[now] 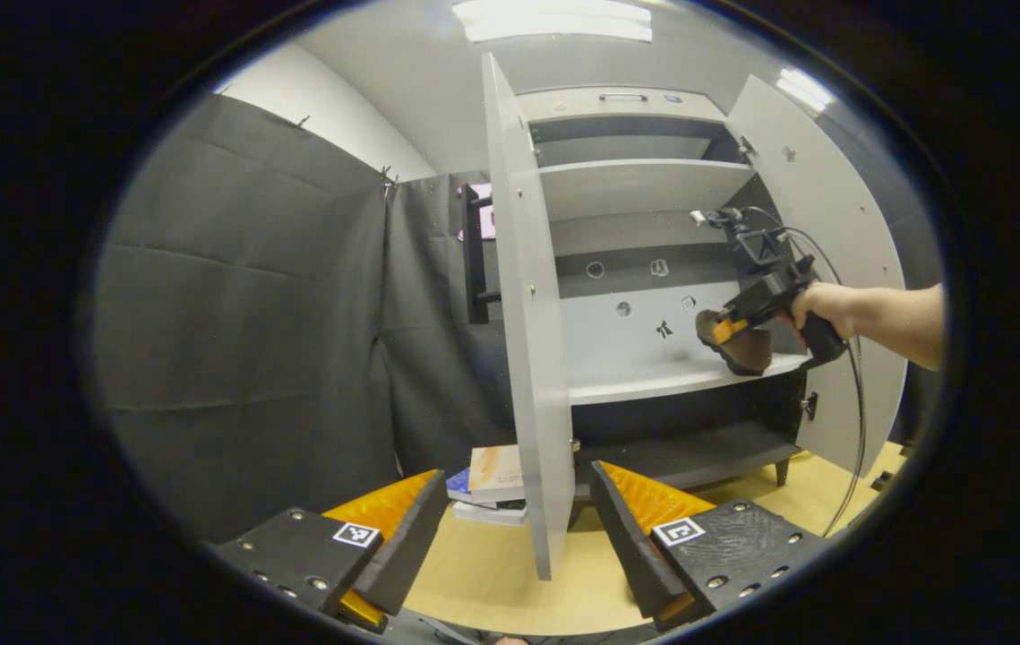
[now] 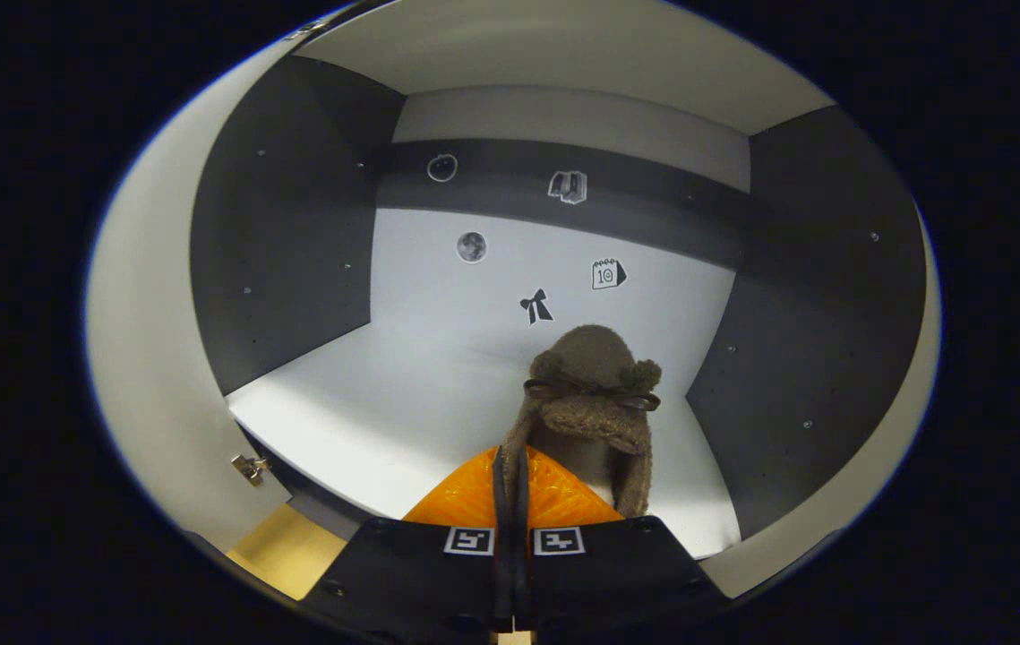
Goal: Grab one shoe with the right hand and put it into the shoe cabinet, grab the other shoe with the left hand and put it into the shoe cabinet; then close the right door with the right hand and the left door with the left hand.
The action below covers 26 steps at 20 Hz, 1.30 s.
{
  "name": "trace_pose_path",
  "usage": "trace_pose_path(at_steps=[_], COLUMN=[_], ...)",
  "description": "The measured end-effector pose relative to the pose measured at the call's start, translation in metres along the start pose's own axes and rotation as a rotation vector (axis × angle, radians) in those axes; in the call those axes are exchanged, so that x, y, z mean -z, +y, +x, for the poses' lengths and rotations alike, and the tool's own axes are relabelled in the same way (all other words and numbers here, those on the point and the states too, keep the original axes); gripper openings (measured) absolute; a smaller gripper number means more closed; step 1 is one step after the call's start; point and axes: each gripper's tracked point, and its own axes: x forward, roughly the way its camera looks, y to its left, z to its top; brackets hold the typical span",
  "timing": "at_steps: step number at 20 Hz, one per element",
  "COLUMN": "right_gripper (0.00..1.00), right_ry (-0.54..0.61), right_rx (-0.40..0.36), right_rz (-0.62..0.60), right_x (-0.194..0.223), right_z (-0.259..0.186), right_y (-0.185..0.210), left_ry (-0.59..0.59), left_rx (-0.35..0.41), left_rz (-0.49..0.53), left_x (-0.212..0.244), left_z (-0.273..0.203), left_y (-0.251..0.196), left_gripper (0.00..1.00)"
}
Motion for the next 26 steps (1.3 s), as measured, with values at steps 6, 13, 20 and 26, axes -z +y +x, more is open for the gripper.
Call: trace_pose_path(at_steps=[6, 13, 20, 26], right_gripper=[0.14, 0.98, 0.97, 0.98], right_ry=[0.025, -0.227, -0.409, -0.475], right_rx=[0.024, 0.073, 0.056, 0.08], right_rz=[0.032, 0.087, 0.093, 0.119], right_x=[-0.01, -0.041, -0.026, 0.022], right_z=[0.03, -0.049, -0.173, -0.256], right_y=[-0.008, -0.017, -0.017, -0.026], left_ry=[0.045, 0.074, 0.161, 0.302], left_rx=[0.05, 0.176, 0.362, 0.424], left_rz=[-0.021, -0.05, -0.051, -0.004], left_x=[0.014, 0.027, 0.07, 0.143], left_z=[0.0, 0.009, 0.029, 0.067], left_y=[-0.015, -0.053, -0.111, -0.155], left_gripper=[1.0, 1.0, 1.0, 0.94])
